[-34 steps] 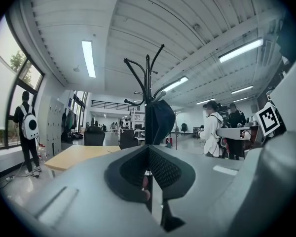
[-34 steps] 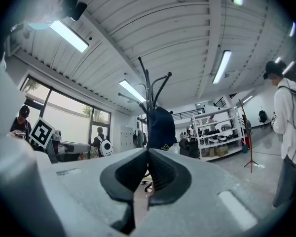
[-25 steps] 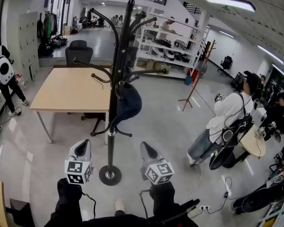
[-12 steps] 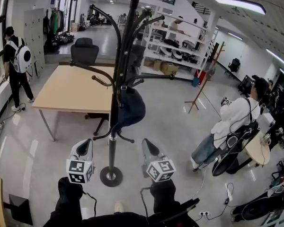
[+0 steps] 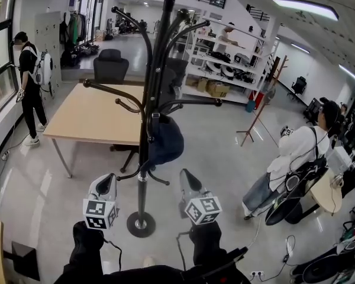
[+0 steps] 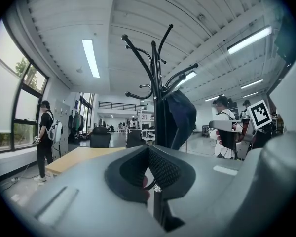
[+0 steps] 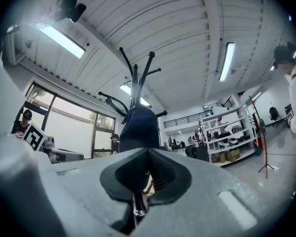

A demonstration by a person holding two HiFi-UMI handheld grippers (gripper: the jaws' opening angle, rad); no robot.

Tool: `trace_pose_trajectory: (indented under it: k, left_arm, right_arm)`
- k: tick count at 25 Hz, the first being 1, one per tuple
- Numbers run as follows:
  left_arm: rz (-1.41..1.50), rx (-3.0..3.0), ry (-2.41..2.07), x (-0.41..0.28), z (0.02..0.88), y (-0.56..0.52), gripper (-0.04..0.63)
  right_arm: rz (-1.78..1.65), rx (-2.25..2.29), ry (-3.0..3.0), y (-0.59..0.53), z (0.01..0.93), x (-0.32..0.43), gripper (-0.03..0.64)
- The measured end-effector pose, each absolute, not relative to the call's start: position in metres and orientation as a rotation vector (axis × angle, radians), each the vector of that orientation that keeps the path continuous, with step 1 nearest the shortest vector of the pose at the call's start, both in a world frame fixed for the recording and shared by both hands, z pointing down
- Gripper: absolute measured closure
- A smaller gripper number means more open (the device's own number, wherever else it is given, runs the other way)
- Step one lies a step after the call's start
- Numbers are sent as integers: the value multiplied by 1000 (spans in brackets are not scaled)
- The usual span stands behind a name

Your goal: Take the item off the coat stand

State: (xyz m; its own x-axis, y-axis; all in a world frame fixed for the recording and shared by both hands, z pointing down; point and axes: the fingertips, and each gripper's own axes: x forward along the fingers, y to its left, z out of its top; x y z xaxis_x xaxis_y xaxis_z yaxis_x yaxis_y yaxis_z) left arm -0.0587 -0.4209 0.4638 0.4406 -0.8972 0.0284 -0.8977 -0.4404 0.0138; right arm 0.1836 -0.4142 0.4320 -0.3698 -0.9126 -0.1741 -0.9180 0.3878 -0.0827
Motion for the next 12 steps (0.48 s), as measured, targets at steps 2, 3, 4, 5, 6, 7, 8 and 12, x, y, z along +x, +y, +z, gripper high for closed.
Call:
trace_pose_trajectory:
  k: [2, 3, 4, 5, 6, 7, 8, 12]
  left_arm:
    - [27, 2638, -1653, -59, 464, -423, 593]
    - [27, 2635, -1655, -60, 464, -424, 593]
    - [27, 2631, -1658, -60, 464, -426, 592]
    - [27, 2627, -1661, -61, 464, -427, 592]
    - [26, 2624, -1665, -61, 464, -428, 592]
    - [24, 2622, -1669, -62, 464, -429, 593]
    - [22, 2620, -1674, -62, 463, -431, 592]
    - [21, 2610, -1694, -66, 462, -434, 593]
  right_arm:
    - [44, -1626, 2462, -419, 429, 183, 615]
    - [46, -1620, 2468, -421, 428, 182, 615]
    - [49, -1615, 2471, -423, 426, 182, 615]
    - [53, -1613, 2471, -425, 425, 182, 615]
    - [55, -1610, 2471, -427, 424, 182, 615]
    - [56, -1608, 2472, -429, 424, 182, 615]
    - [55, -1603, 2474, -431, 424, 182, 615]
    - [35, -1561, 2491, -439, 423, 180, 551]
